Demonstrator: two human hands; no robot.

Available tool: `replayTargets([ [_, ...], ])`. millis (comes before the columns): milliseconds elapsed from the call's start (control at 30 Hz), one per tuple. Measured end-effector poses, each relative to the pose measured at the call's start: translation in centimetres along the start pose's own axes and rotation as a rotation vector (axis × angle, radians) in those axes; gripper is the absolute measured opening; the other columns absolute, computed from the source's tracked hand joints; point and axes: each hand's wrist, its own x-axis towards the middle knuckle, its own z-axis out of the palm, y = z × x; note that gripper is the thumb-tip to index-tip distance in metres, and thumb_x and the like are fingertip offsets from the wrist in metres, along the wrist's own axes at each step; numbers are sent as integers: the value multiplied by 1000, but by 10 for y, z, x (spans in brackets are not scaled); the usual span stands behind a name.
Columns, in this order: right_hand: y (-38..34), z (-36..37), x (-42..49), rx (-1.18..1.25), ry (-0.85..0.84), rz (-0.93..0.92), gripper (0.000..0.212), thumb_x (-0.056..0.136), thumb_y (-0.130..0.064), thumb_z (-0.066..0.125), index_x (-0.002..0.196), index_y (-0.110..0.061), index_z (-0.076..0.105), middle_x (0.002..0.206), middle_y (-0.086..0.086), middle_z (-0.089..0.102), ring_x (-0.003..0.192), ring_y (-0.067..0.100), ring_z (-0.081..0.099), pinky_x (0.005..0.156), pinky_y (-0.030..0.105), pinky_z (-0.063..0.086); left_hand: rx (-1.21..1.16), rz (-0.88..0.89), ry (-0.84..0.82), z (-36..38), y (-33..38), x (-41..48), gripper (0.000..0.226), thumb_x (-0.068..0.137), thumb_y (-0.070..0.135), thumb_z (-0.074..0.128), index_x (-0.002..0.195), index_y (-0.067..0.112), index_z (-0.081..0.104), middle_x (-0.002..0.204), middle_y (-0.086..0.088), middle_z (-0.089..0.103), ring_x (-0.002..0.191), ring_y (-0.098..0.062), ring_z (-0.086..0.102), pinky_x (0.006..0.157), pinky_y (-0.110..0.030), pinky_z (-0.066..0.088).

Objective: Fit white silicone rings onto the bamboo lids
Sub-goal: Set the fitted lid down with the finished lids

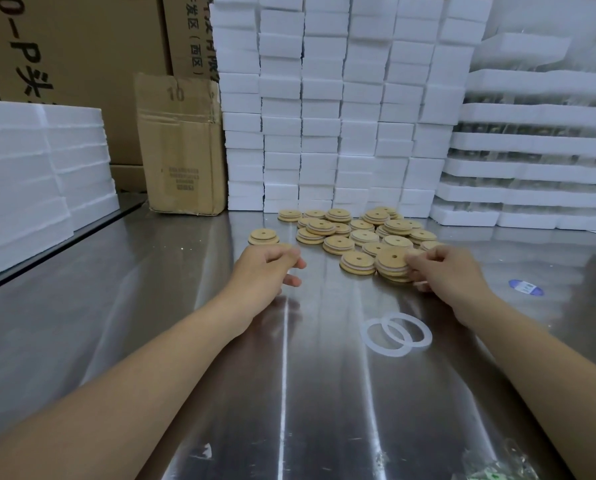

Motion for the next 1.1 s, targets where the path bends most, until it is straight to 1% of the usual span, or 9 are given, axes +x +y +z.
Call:
replayTargets([
  [100, 1, 4, -1, -142, 28, -96, 26, 97, -39, 73, 82, -17, 76, 79, 3, 75, 74, 27, 70, 65, 30, 50, 27, 8, 8, 1, 0, 0, 31, 105, 38, 62, 86, 22, 81, 120, 17, 75, 81, -9, 79, 71, -28, 49],
  [333, -3, 15, -8, -393, 25, -445, 10, 94, -31, 70, 85, -25, 70, 77, -11, 68, 79, 11, 63, 64, 27, 43, -15, 9, 75, 1, -1, 3, 29, 104, 28, 63, 84, 18, 81, 103, 13, 79, 75, -6, 75, 65, -26, 47],
  [433, -5, 15, -9, -507, -103, -425, 27, 99, -37, 64, 124, -29, 71, 119, -2, 74, 122, 27, 62, 98, 43, 50, -70, 21, 154, 1, 0, 3, 29, 102, 24, 64, 78, 18, 79, 84, 14, 77, 66, 1, 70, 68, -28, 45],
  [567, -3, 15, -12, -591, -284, -325, 60, 104, -34, 56, 161, -36, 38, 162, 12, 44, 156, 37, 26, 126, 51, 23, -109, 41, 335, -7, 1, 9, 28, 102, 23, 62, 80, 24, 78, 87, 3, 79, 85, -15, 72, 74, -32, 45],
  [667, -6, 14, -13, -515, -245, -368, 58, 103, -32, 58, 159, -31, 42, 161, 3, 49, 153, 29, 36, 124, 51, 29, 135, 119, 357, -19, -7, 16, 25, 104, 11, 56, 98, 27, 74, 110, 1, 74, 91, -14, 66, 76, -29, 44],
  [767, -8, 13, -15, -506, -201, -383, 48, 102, -30, 59, 149, -27, 55, 151, 1, 60, 141, 27, 50, 117, 46, 38, 563, 223, 205, -29, -23, 26, 44, 105, 10, 51, 141, 33, 61, 147, 2, 56, 130, -21, 53, 104, -32, 42],
  [867, -10, 15, -15, -504, -167, -417, 25, 101, -25, 62, 124, -22, 73, 128, -1, 72, 123, 23, 60, 103, 40, 46, 808, 123, -20, -27, -30, 31, 54, 110, 42, 45, 163, 48, 30, 175, 6, 21, 161, -24, 12, 126, -47, 21],
  [967, -18, 13, -21, -438, -258, -416, 14, 100, -22, 65, 104, -24, 79, 105, -5, 77, 101, 16, 67, 87, 33, 50, 978, -15, -157, -23, -33, 38, 64, 106, 70, 26, 166, 52, 14, 179, 12, -9, 163, -22, -20, 131, -52, 2],
  [1100, -31, 9, -35, -398, -582, -342, 18, 99, -16, 67, 97, -26, 82, 102, -1, 79, 96, 14, 71, 93, 33, 54, 895, 63, -53, -23, -36, 41, 44, 104, 63, 43, 140, 39, 48, 172, 3, 27, 164, -28, 4, 129, -51, 19],
])
